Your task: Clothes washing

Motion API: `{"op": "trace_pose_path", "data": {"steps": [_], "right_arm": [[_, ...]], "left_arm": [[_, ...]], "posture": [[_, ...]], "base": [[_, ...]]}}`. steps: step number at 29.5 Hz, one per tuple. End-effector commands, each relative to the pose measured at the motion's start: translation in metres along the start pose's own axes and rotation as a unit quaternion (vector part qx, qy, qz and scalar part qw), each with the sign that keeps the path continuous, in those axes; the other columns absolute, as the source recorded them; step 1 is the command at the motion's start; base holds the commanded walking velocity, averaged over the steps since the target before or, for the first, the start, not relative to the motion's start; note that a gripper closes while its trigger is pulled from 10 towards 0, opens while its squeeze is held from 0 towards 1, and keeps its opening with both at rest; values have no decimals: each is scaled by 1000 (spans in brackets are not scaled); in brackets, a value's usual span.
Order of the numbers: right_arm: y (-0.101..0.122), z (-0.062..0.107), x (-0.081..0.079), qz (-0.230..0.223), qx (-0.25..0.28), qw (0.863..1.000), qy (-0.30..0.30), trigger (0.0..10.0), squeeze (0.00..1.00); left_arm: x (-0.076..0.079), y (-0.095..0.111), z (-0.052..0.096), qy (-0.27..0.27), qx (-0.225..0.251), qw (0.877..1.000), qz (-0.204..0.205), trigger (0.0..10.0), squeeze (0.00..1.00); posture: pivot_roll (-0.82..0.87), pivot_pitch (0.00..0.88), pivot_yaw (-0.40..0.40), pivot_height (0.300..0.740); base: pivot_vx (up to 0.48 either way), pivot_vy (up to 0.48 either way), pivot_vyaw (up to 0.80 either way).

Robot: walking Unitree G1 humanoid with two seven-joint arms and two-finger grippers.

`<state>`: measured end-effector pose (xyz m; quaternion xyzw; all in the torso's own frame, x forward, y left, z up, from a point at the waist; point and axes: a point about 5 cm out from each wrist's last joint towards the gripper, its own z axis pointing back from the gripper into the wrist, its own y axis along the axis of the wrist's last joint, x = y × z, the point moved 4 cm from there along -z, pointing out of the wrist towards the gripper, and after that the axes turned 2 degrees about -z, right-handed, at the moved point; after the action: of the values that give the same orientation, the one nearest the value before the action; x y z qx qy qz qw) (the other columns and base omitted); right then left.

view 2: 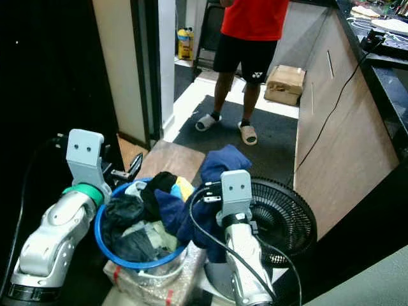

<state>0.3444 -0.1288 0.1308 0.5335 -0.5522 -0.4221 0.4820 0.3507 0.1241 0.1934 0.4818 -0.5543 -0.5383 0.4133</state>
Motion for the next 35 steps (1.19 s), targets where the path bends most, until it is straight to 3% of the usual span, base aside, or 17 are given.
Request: {"op": "trace_pose_path", "data": {"steps": [1,5,35], "right_arm": [[0,2,-2,2,6,1000,1,10000,0],[-1,2,-3,1,4,1000,0,10000,0],[5,-3,4,-21,15,999,-33,10000,0]], "left_arm": [[-3,-4,1,0,-6,1000,-2,10000,0],[-3,-5,1,0,-8,1000,-3,10000,0],[-4,2,-6,-18,-4,1000,-18,10000,0]], "posture": [[76,0,26,733],[77,0,27,733],[80,0,65,733]], "base": [[0,0,0],[0,0,0],[0,0,-800]]}}
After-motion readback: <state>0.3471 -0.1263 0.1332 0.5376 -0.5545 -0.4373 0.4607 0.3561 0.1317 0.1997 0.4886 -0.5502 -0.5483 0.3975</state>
